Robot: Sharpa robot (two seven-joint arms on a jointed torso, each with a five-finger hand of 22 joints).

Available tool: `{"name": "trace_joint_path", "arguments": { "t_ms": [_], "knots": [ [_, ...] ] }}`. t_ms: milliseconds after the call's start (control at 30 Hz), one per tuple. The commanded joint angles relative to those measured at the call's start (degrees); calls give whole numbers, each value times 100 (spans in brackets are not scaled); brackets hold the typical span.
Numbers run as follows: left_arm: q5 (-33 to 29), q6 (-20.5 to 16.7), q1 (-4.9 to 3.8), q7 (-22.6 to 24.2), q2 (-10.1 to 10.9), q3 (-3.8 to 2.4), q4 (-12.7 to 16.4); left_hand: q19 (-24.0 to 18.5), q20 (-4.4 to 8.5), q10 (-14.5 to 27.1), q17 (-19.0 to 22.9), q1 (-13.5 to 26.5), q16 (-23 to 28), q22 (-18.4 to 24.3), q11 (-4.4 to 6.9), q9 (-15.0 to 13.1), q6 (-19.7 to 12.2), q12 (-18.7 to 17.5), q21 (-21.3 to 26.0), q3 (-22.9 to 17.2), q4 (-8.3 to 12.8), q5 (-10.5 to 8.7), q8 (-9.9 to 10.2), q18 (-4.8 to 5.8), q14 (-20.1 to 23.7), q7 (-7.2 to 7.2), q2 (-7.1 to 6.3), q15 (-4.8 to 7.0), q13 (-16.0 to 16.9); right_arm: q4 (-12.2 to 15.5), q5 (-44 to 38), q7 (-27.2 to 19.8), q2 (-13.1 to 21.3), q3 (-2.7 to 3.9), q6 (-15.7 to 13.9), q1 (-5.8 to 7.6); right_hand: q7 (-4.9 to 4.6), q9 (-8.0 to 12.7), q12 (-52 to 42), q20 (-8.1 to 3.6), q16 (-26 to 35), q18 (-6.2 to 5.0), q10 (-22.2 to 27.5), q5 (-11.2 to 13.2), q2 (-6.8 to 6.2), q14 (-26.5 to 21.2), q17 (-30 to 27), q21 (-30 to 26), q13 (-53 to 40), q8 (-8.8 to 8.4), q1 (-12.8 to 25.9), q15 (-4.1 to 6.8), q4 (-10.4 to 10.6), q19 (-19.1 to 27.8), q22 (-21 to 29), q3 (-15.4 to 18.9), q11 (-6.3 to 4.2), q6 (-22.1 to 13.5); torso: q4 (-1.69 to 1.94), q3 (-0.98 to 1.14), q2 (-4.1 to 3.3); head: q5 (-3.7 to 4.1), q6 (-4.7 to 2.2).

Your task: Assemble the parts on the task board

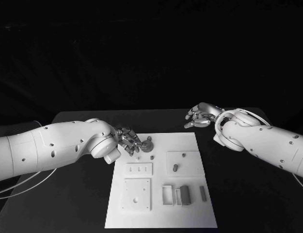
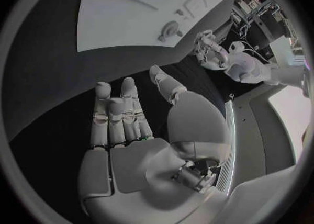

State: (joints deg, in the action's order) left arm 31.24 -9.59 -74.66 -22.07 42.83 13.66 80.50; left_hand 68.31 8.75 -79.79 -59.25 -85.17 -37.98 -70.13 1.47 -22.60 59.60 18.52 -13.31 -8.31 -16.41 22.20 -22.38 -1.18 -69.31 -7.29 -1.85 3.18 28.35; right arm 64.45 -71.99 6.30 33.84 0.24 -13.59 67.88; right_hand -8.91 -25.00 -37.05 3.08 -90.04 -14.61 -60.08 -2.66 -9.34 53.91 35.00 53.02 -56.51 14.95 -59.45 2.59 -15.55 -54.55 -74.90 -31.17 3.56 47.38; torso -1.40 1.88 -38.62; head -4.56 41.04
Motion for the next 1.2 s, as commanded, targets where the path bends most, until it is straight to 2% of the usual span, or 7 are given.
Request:
{"name": "trace_joint_path", "arguments": {
  "t_ms": [33, 100, 133, 167, 233, 433, 1200],
  "knots": [
    [593, 85, 22, -667, 106, -4, 170, 21, 50, 28, -38, 168, -217, -214, 42, -783, 497, 176, -111, -335, 286, 352, -350, -115, 27, 490, -86, 58, 133, -112, 402, -57, 24, 55, 28, 11, -128, 0, -33, 14, 20, -39, 21, -26, 4, -21, -9, -21, -2, 6, -36, -38, 4, 41, -61, 31, 21, -81, 14, -3, -5, -32, 51],
    [759, 79, 62, -801, 211, -5, 307, 43, 93, 80, 32, 743, -481, -482, 84, -923, 503, 433, -215, -996, 783, 444, -494, -110, 41, 525, -217, 101, 299, -186, 432, -56, 51, 81, 39, 33, -129, 1, -33, 15, 21, -39, 24, -26, 7, -24, -9, -23, -1, 6, -35, -39, 5, 44, -60, 35, 21, -82, 18, -8, -5, -42, 79],
    [835, 87, 81, -834, 242, -4, 358, 45, 86, 183, 168, 1691, -615, -614, 65, -987, 427, 558, -254, -1586, 1562, 470, -553, -71, 115, 502, -170, 98, 369, -213, 444, -55, 57, 86, 41, 43, -129, 1, -32, 15, 22, -39, 25, -26, 7, -24, -10, -24, 0, 6, -34, -39, 5, 44, -60, 37, 21, -82, 19, -12, -4, -44, 93],
    [965, 98, 98, -866, 269, -4, 411, 169, 98, 275, 337, 2884, -813, -615, 90, -996, 390, 622, -355, -2368, 2769, 521, -576, -51, 52, 532, 12, 123, 364, -237, 452, -53, 62, 89, 41, 50, -129, 1, -32, 16, 22, -39, 26, -26, 7, -25, -10, -24, 0, 6, -34, -39, 5, 45, -60, 37, 21, -82, 21, -15, -3, -45, 106],
    [1191, 121, 122, -917, 302, -4, 487, 252, 158, 107, 496, 3395, -946, -608, 129, -1035, 549, 781, -425, -2836, 3246, 583, -702, -87, 33, 563, 78, 153, 383, -278, 464, -55, 63, 93, 43, 54, -129, 1, -32, 16, 23, -39, 28, -26, 8, -26, -10, -25, 0, 6, -35, -39, 4, 46, -60, 38, 21, -82, 24, -17, -2, -43, 133],
    [1462, 162, 152, -1048, 275, -2, 525, 326, 186, 37, 581, 3522, -1090, -619, 168, -1067, 615, 881, -516, -2940, 3290, 807, -804, -96, -23, 603, 47, 191, 396, -362, 508, -57, 41, 99, 69, 57, -128, 1, -31, 17, 24, -39, 31, -26, 13, -30, -11, -27, 1, 7, -39, -39, 3, 49, -60, 41, 21, -80, 20, -11, 4, -52, 205],
    [2291, 150, 264, -1109, -94, -1, 362, 338, 203, 38, 647, 3552, -1167, -618, 180, -1079, 606, 935, -569, -2986, 3289, 776, -856, -96, -21, 612, 32, 207, 404, -298, 509, -30, 41, 101, 160, 57, -129, 2, -30, 24, 28, -39, 46, -26, 32, -43, -13, -37, 6, 12, -36, -41, 6, 61, -59, 61, 23, -76, 5, -6, -3, -17, 347]
  ]
}}
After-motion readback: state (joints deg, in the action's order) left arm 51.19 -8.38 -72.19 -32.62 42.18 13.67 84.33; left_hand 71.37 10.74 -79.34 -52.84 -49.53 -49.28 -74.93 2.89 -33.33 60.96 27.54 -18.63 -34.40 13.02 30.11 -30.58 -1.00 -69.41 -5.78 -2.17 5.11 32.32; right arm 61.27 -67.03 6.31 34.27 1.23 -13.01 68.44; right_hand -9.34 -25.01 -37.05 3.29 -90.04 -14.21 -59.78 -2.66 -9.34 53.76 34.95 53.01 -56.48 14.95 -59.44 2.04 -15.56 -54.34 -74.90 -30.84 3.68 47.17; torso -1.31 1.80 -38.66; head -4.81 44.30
